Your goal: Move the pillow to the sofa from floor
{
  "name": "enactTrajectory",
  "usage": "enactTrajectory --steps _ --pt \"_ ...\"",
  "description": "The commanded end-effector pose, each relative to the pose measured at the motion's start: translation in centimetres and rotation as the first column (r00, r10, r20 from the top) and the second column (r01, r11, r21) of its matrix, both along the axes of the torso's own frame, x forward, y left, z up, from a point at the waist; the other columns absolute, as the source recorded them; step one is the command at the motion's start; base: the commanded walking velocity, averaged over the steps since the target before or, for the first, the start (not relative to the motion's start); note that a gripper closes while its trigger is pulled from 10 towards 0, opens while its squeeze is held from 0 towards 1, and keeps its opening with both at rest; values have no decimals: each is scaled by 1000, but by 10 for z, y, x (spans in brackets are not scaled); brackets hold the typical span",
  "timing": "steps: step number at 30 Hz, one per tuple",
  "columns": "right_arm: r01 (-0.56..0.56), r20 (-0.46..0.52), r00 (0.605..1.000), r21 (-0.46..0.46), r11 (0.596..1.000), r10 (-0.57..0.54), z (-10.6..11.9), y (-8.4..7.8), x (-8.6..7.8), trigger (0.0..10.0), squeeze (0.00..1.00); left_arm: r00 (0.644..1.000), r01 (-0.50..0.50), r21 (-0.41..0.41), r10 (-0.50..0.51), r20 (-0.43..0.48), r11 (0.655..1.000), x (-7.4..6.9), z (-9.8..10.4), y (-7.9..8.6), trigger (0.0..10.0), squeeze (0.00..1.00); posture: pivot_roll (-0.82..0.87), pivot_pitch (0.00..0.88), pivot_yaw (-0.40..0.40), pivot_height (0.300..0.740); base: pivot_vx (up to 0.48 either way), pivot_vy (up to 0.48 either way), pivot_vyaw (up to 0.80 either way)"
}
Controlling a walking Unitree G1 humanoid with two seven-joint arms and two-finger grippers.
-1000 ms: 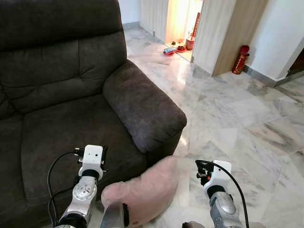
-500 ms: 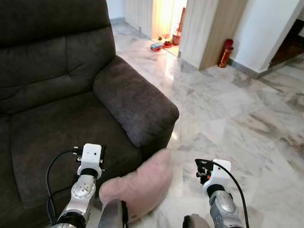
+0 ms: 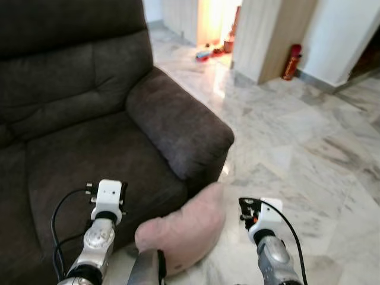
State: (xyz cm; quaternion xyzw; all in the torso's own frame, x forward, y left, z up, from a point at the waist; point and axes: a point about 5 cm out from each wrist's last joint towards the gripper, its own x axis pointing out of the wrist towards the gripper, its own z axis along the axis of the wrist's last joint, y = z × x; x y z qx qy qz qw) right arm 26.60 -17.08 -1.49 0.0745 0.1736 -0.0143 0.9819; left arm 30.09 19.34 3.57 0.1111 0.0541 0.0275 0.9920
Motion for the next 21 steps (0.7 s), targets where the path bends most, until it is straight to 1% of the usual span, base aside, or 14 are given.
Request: enactTrajectory --steps 1,4,6,8,10,11,12,14,16,18,21 --pt "9 -18 1000 9 1000 -9 -3 0 -3 10000 0 1000 -1 -7 1 -9 1000 -1 -1 3 10000 0 26 0 -9 630 0 0 0" --pt "7 -24 1000 8 1000 -7 -4 0 -3 10000 0 1000 13 -21 -13 -19 1000 0 -2 1 10000 0 26 0 -8 630 0 0 0" --pt "8 -32 999 10 1000 -8 -5 0 -4 10000 0 997 48 -61 -52 -58 997 -1 -6 -4 10000 0 28 0 -10 630 0 0 0" --pt "7 -37 999 9 1000 -7 -6 0 -5 10000 0 995 55 -79 -61 -77 995 -1 -9 -6 10000 0 26 0 -10 630 0 0 0" --pt "6 -41 999 8 1000 -6 -6 -1 -5 10000 0 989 69 -116 -84 -124 991 -3 -15 -8 10000 0 28 0 -11 630 0 0 0" --pt "5 -44 999 7 1000 -5 -7 -1 -5 10000 0 979 107 -124 -127 -161 986 -6 -20 -12 10000 0 26 0 -12 630 0 0 0" --pt "5 -44 999 7 1000 -4 -7 -1 -5 10000 0 973 128 -126 -149 -175 984 -7 -22 -14 10000 0 26 0 -12 630 0 0 0" --pt "7 -40 999 6 1000 -7 -6 -2 -5 10000 0 971 152 -110 -169 -170 982 -8 -22 -16 10000 0 27 0 -13 630 0 0 0" --pt "11 -29 1000 4 1000 -11 -5 -3 -5 10000 0 974 152 -96 -165 -154 984 -8 -21 -16 10000 0 27 0 -14 630 0 0 0" --pt "18 1 1000 2 1000 -18 -2 -5 -3 10000 0 988 114 -59 -119 -93 992 -6 -14 -11 10000 0 25 0 -17 630 0 0 0" --pt "13 41 999 2 1000 -14 3 -7 0 10000 0 996 88 -54 -89 -20 995 -2 -4 -9 10000 0 29 0 -21 630 0 0 0"
